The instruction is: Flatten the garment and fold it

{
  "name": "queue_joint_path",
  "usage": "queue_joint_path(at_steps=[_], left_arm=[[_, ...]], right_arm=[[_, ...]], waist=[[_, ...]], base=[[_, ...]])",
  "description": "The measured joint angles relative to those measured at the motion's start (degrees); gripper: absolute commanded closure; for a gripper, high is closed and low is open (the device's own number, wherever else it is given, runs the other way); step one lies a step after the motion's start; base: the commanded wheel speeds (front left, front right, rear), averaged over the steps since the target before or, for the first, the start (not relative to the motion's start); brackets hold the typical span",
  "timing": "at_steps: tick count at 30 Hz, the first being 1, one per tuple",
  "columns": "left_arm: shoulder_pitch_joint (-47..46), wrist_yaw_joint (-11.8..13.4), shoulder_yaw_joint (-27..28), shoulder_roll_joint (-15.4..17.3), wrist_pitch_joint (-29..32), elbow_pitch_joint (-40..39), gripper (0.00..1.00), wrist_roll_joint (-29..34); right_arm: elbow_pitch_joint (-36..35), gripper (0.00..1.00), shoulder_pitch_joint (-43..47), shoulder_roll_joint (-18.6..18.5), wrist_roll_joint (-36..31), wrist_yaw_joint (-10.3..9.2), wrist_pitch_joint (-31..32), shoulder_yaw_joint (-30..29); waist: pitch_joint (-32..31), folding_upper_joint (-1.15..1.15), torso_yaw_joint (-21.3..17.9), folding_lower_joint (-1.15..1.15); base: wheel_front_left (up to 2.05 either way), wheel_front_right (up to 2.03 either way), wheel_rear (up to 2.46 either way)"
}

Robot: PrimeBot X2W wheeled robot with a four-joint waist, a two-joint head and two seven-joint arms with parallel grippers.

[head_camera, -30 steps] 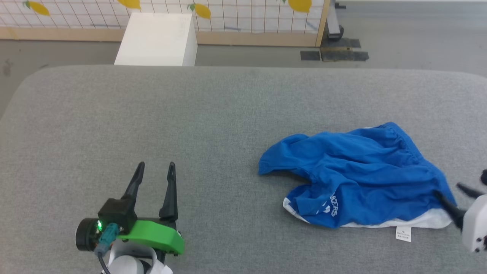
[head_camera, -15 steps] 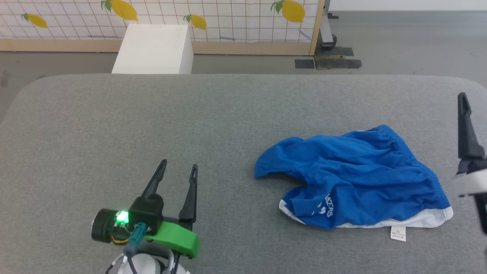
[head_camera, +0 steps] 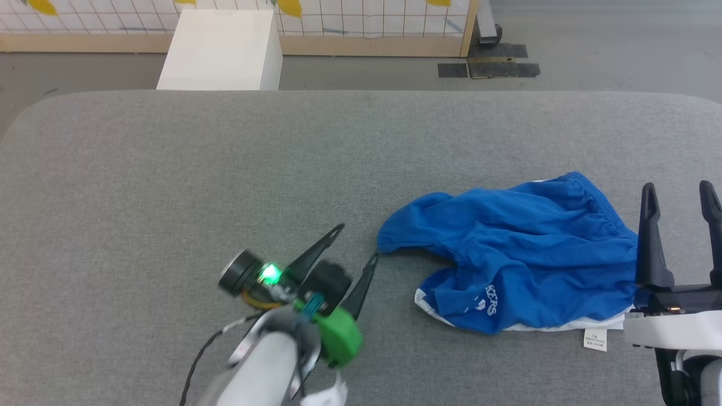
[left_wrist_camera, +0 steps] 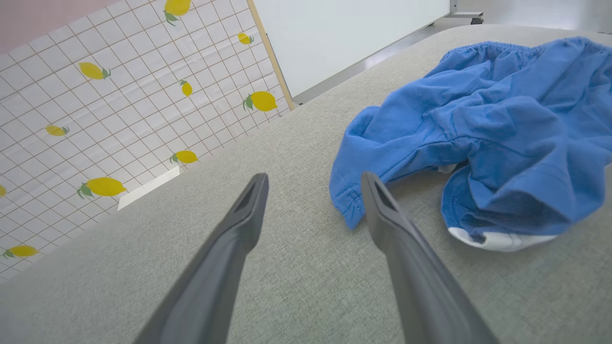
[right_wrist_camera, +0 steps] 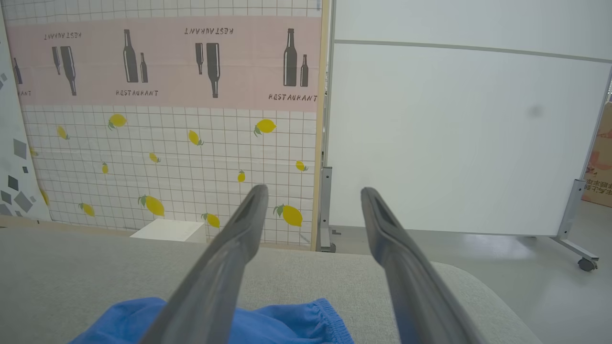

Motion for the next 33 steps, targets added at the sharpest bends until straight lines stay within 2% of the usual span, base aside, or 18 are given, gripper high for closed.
queue_joint_path(at_steps=[4, 7, 9, 12, 17, 23, 27, 33], left_arm=[[-7.48, -0.04, -9.03, 0.12, 6.89, 3.39, 0.00, -4.38], [-12.55, -0.11, -19.54, 1.05, 14.82, 4.76, 0.00, -12.62], [-15.92, -0.24, -26.91, 2.64, 20.81, 4.17, 0.00, -19.45], [-21.02, -0.31, -35.13, 5.84, 28.00, 2.30, 0.00, -27.89], [-28.93, -0.32, -44.80, 9.90, 35.74, -0.53, 0.00, -39.38], [-34.77, -0.32, -48.65, 9.99, 40.54, -1.08, 0.00, -44.78], [-34.05, -0.32, -48.82, 9.25, 48.87, -3.58, 0.00, -42.90], [-33.01, -0.32, -48.89, 10.09, 55.30, -5.39, 0.00, -40.31]], right_arm=[[-0.04, 0.00, 0.74, 0.51, -0.93, 0.00, 0.00, -0.34], [0.04, 0.00, 0.94, 0.69, -1.68, 0.00, 0.00, -0.52], [0.08, 0.00, 1.03, 0.83, -2.10, 0.00, 0.00, -0.75], [0.09, 0.00, 1.08, 1.02, -2.61, 0.00, 0.00, -0.92], [0.13, 0.00, 1.08, 1.40, -3.43, 0.00, 0.00, -1.47], [0.78, 0.00, 0.74, 1.76, -3.78, 0.00, 0.00, -0.59], [1.47, 0.00, -0.61, 1.90, -4.09, 0.00, 0.00, 0.66], [1.93, 0.00, -1.87, 1.93, -4.36, 0.00, 0.00, 1.19]], waist=[[0.87, 0.00, 0.32, 0.00], [1.42, 0.00, 0.53, 0.00], [1.81, 0.00, 0.62, 0.00], [2.45, 0.00, 0.59, 0.00], [3.58, 0.00, 0.40, 0.00], [4.97, 0.00, -0.24, 0.00], [5.88, 0.00, -1.62, 0.00], [7.43, 0.00, -3.86, 0.00]], base=[[0.00, 0.00, 0.00], [0.00, 0.00, 0.00], [0.00, 0.00, 0.00], [0.00, 0.00, 0.00], [0.00, 0.00, 0.00], [0.00, 0.00, 0.00], [0.00, 0.00, 0.00], [0.00, 0.00, 0.00]])
